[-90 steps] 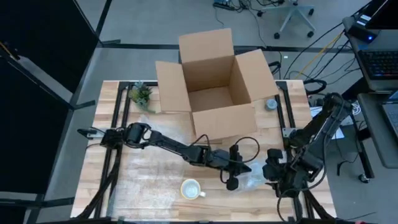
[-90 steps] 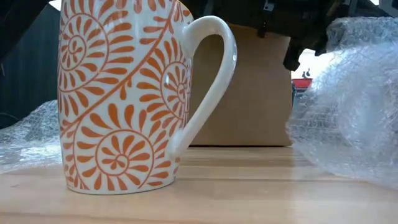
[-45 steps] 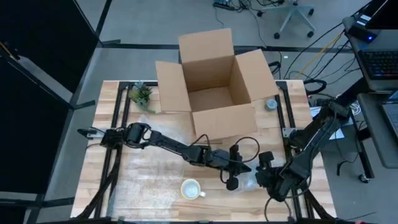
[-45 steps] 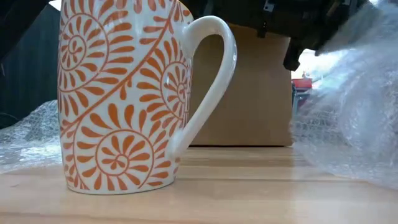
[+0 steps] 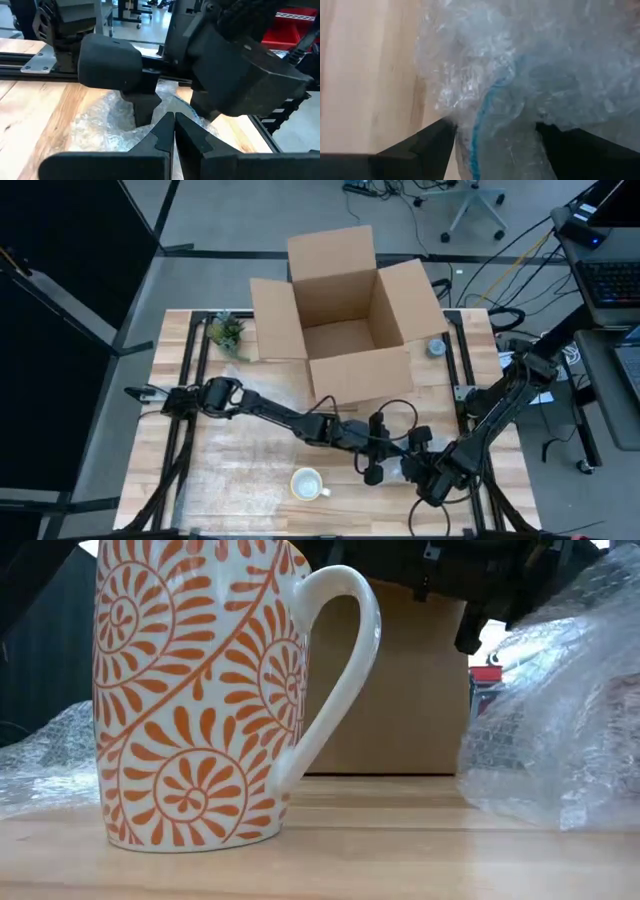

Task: Wrap mug
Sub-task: Wrap the red mug with bubble wrap

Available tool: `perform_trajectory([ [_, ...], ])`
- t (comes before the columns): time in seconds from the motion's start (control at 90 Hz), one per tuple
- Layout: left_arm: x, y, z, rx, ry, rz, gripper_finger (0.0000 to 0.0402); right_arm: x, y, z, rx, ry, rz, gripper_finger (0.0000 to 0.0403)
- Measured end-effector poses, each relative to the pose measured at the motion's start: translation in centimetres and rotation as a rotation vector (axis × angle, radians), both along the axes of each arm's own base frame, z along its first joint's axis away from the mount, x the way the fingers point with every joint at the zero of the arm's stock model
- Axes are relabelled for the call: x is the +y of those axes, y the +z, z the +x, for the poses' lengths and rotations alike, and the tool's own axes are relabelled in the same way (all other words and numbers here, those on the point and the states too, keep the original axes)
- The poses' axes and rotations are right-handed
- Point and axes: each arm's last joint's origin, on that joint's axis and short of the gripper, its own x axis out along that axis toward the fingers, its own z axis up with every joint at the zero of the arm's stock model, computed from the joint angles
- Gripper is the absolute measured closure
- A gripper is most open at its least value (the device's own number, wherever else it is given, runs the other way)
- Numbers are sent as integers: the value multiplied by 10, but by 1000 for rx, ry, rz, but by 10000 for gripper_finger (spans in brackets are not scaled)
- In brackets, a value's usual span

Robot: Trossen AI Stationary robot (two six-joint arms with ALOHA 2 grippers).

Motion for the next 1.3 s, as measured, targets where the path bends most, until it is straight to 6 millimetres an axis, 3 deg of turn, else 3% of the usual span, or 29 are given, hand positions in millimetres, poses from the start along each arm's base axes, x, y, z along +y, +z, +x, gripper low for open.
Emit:
perform_trajectory([
  [0.289,4,45,-20,51,13,145,402,2,0,0,-4,5,21,140],
  [0.389,7,51,-22,53,62,164,402,2,0,0,-5,4,21,140],
  [0.611,10,15,-20,203,78,280,402,2,0,0,-8,4,26,140],
  [0.933,17,16,-20,202,269,391,402,3,0,0,-8,5,26,140],
  [1.033,19,5,-20,258,290,434,402,3,0,0,-8,5,26,140],
  [1.167,20,-17,-17,307,256,439,402,2,0,0,-7,9,24,140],
  [1.3,12,-16,-13,252,160,382,402,2,0,0,-8,5,26,140],
])
